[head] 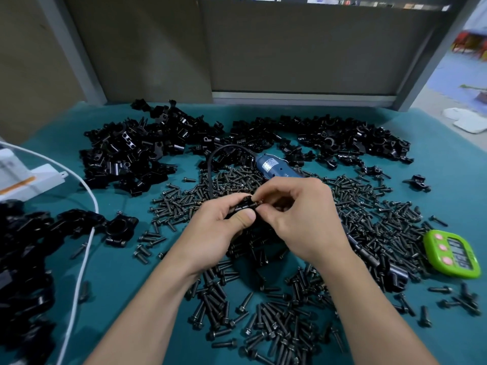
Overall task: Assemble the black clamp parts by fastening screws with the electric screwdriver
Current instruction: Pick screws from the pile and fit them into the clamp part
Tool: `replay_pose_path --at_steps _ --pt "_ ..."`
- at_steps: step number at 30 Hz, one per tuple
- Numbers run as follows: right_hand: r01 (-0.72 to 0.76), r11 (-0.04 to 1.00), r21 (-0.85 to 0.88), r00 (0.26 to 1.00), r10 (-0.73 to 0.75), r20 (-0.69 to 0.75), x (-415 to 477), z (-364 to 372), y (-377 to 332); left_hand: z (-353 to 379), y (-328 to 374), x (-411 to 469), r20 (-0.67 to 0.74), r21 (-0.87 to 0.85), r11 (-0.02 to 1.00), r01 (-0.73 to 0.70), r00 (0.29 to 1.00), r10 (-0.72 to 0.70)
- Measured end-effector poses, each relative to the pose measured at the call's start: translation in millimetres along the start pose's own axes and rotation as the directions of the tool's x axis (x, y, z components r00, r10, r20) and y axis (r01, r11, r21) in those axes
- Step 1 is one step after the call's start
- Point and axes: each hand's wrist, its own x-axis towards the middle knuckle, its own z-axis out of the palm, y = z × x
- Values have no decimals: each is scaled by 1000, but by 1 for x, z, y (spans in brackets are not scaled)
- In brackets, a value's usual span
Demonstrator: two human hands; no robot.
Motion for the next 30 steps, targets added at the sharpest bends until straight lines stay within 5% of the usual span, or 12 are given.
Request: replay_pose_path --at_steps 11,15,30 --pt "-69 998 10 986 67 156 4 -5 3 -1 7 -4 -6 57 998 -27 1000 27" --pt "-73 995 -68 987 82 140 3 2 1 0 9 -5 -25 117 990 -79 996 83" --pt "-83 988 128 994 73 87 4 -2 1 1 6 -1 -44 73 994 -78 996 81"
